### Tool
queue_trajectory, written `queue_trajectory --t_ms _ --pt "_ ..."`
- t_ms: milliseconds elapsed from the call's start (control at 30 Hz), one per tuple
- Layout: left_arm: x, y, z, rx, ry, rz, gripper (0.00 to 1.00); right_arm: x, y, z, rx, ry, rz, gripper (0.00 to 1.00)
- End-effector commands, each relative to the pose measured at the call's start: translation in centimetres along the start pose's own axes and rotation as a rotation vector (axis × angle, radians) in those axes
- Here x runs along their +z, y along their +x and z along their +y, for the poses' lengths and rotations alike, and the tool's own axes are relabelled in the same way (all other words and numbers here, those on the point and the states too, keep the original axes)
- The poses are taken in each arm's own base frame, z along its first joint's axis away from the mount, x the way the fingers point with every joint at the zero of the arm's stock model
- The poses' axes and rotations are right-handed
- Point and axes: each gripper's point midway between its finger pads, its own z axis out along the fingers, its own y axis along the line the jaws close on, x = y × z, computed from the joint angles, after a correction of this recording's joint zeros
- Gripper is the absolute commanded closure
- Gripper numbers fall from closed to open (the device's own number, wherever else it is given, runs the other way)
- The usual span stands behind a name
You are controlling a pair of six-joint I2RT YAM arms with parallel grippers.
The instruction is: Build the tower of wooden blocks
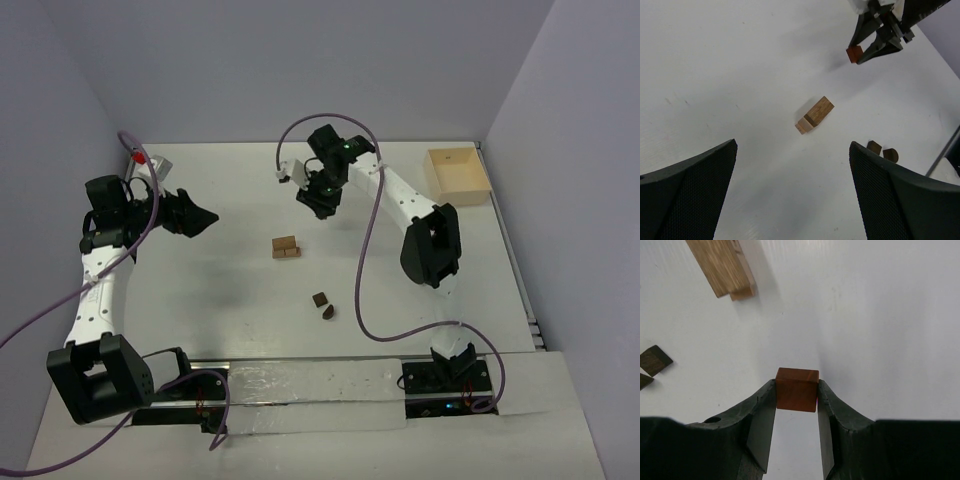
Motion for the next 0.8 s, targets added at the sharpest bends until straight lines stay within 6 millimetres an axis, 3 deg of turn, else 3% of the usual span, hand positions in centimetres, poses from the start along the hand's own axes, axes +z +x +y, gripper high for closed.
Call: queue_trajectory --t_ms 0,267,467,767 --pt "-0.9 -2.6 -0.2 -0.014 0.070 -0.061 0.01 -3.7 -4.2 2.4 -0.166 -0.006 -0.070 0.97" --pt "-1.4 -2.9 -0.4 -0.029 0.089 -0.070 0.01 -2.2 -8.1 5.5 -0.301 -0.025 -0.085 0.97" --pt "-1.5 -2.9 -0.5 -0.027 0.086 -0.077 0.01 -0.6 -9.5 6.5 -0.325 -0.047 -0.093 0.98" --pt "-1.9 -3.6 -0.8 -0.049 0.104 -0.098 0.01 2.5 -9.4 6.4 -0.318 -0.054 -0.050 0.98"
